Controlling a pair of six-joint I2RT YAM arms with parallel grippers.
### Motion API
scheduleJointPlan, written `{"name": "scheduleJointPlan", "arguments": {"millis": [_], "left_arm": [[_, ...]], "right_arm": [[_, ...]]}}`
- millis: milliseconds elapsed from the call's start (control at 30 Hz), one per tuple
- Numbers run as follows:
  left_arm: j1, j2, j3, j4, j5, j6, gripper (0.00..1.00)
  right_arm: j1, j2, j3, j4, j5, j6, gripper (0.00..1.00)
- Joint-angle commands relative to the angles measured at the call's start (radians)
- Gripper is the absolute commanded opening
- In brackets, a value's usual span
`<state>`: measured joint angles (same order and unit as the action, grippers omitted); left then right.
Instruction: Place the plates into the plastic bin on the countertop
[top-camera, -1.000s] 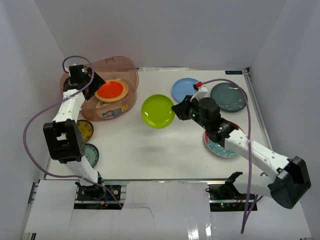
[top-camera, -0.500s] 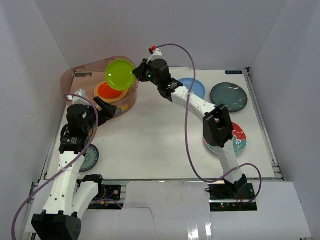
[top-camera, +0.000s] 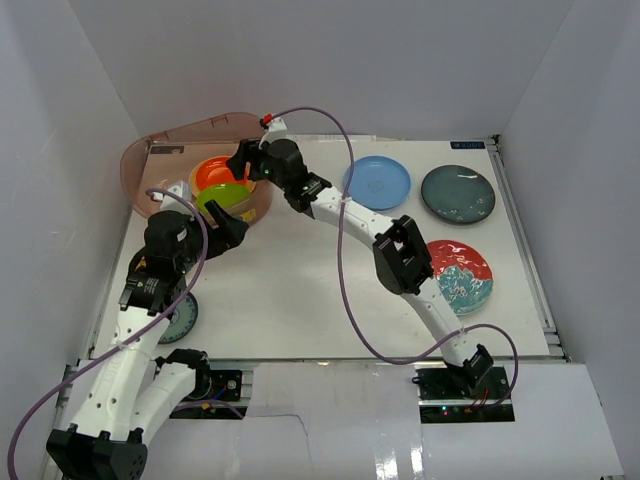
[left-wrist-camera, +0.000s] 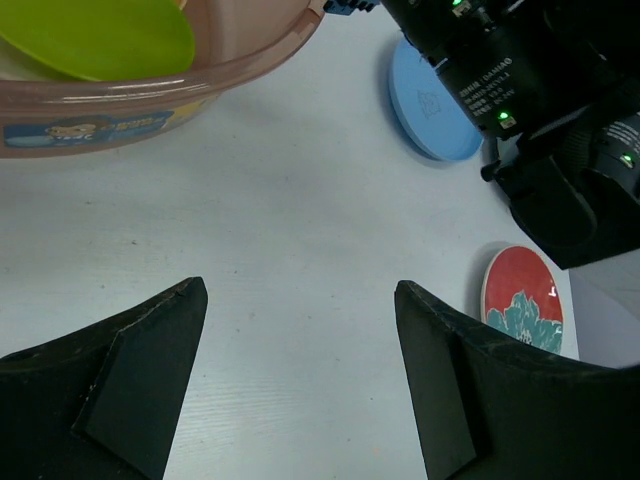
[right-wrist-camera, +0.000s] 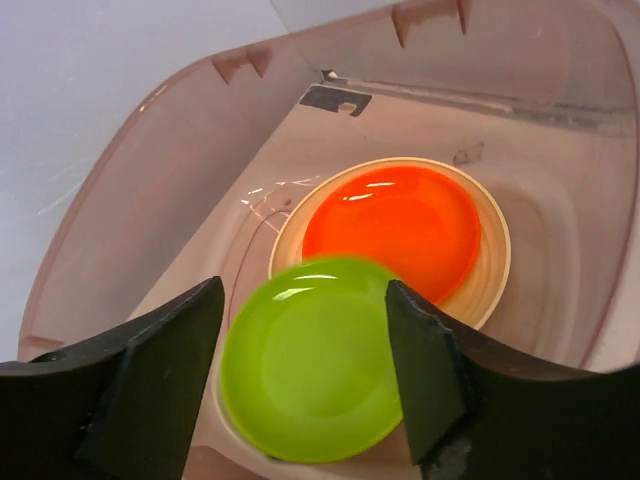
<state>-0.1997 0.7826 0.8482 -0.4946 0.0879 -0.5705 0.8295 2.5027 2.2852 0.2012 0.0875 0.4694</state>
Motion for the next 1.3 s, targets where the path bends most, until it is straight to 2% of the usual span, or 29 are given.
{"name": "scheduleJointPlan", "arguments": {"millis": [0, 100, 133, 167, 200, 233, 267, 300, 367, 400, 467, 500, 533, 600, 633, 700, 733, 767, 833, 933, 1067, 1267], "left_arm": [[-0.004, -0.003, -0.008, 0.030, 0.049, -0.043, 0.86], [-0.009, 0.021, -0.020, 0.071, 0.107, -0.072, 0.84], [-0.017, 0.035, -0.021, 0.089, 0.127, -0.094, 0.84], [-0.030, 0.068, -0.023, 0.103, 0.148, -0.104, 0.83], [-0.079, 0.087, -0.023, 0.116, 0.148, -0.117, 0.82], [-0.111, 0.108, -0.023, 0.137, 0.141, -0.141, 0.82], [-0.153, 0.156, -0.021, 0.152, 0.104, -0.150, 0.82], [-0.255, 0.184, -0.014, 0.166, 0.070, -0.158, 0.82], [-0.367, 0.300, 0.009, 0.203, -0.031, -0.173, 0.82], [-0.465, 0.349, 0.040, 0.217, -0.054, -0.177, 0.82], [-0.539, 0.453, 0.078, 0.266, -0.073, -0.193, 0.82], [-0.593, 0.560, 0.113, 0.284, -0.073, -0.198, 0.82], [-0.615, 0.611, 0.136, 0.316, -0.073, -0.204, 0.82], [-0.671, 0.761, 0.217, 0.341, -0.073, -0.209, 0.81], [-0.687, 0.811, 0.253, 0.343, -0.071, -0.206, 0.81], [-0.722, 0.953, 0.320, 0.349, -0.068, -0.201, 0.82], [-0.730, 0.996, 0.387, 0.350, -0.063, -0.200, 0.82], [-0.737, 1.036, 0.417, 0.353, -0.057, -0.201, 0.83], [-0.753, 1.139, 0.483, 0.379, -0.041, -0.218, 0.85], [-0.754, 1.242, 0.525, 0.427, 0.010, -0.250, 0.86], [-0.754, 1.358, 0.624, 0.467, 0.068, -0.272, 0.86], [-0.754, 1.506, 0.724, 0.479, 0.147, -0.293, 0.86]], "right_arm": [[-0.019, -0.174, -0.062, 0.095, 0.009, -0.080, 0.74], [-0.050, -0.364, -0.272, 0.096, 0.000, -0.100, 0.74], [-0.061, -0.477, -0.341, 0.098, 0.000, -0.106, 0.73], [-0.072, -0.536, -0.498, 0.104, 0.012, -0.109, 0.64], [-0.101, -0.601, -0.588, 0.121, 0.018, -0.120, 0.57], [-0.119, -0.727, -0.677, 0.128, 0.027, -0.123, 0.41], [-0.144, -0.787, -0.764, 0.133, 0.035, -0.121, 0.32], [-0.206, -0.848, -0.932, 0.133, 0.040, -0.108, 0.22], [-0.292, -1.019, -1.096, 0.130, 0.037, -0.072, 0.08], [-0.407, -1.074, -1.244, 0.129, 0.025, -0.046, 0.08], [-0.525, -1.218, -1.370, 0.116, 0.009, 0.018, 0.08], [-0.629, -1.263, -1.471, 0.112, 0.014, 0.028, 0.08], [-0.679, -1.329, -1.507, 0.106, 0.020, 0.032, 0.09], [-0.819, -1.383, -1.579, 0.076, -0.008, 0.058, 0.23], [-0.873, -1.390, -1.598, 0.076, -0.043, 0.080, 0.44], [-0.967, -1.391, -1.618, 0.072, -0.061, 0.089, 0.65], [-0.984, -1.383, -1.621, 0.066, -0.061, 0.090, 0.82], [-1.009, -1.375, -1.623, 0.064, -0.081, 0.098, 0.87], [-1.085, -1.326, -1.615, 0.072, -0.211, 0.118, 0.88], [-1.176, -1.253, -1.606, 0.098, -0.322, 0.167, 0.88], [-1.245, -1.176, -1.630, 0.184, -0.371, 0.235, 0.86], [-1.256, -1.044, -1.626, 0.257, -0.376, 0.273, 0.83]]}}
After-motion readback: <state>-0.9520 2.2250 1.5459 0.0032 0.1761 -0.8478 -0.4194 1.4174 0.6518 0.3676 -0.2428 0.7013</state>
